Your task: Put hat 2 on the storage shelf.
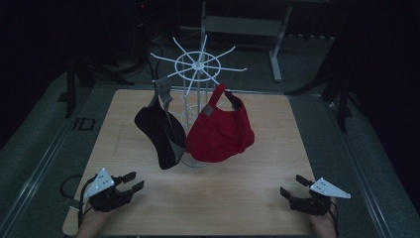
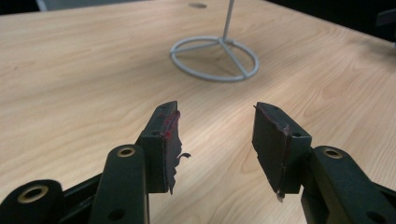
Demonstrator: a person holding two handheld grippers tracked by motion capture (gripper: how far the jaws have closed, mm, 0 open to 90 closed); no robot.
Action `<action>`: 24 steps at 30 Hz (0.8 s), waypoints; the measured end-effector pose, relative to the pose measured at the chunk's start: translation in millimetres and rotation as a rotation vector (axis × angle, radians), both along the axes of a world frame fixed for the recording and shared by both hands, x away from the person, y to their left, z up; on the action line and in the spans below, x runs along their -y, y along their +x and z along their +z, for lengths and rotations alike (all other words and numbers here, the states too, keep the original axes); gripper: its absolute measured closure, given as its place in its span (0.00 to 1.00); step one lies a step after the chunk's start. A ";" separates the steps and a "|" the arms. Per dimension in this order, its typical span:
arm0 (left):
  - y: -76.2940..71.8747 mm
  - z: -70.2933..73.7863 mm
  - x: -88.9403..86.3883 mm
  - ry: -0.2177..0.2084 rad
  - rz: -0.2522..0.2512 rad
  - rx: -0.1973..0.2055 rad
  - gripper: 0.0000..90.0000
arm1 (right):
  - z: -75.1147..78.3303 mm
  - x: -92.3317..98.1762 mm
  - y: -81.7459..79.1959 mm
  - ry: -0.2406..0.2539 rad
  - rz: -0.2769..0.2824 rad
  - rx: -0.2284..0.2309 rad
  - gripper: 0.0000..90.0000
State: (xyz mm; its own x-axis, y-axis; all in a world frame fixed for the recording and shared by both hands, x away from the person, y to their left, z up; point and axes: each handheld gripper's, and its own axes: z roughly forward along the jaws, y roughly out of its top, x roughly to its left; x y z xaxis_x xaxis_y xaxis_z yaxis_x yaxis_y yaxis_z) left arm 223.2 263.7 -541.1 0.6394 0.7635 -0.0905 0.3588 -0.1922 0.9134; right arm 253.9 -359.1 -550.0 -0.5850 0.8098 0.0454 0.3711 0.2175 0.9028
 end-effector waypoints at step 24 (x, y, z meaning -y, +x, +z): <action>-22.4 -15.0 -18.5 -0.026 0.042 -0.009 0.57 | -0.8 4.0 0.5 -0.019 -0.038 0.017 0.17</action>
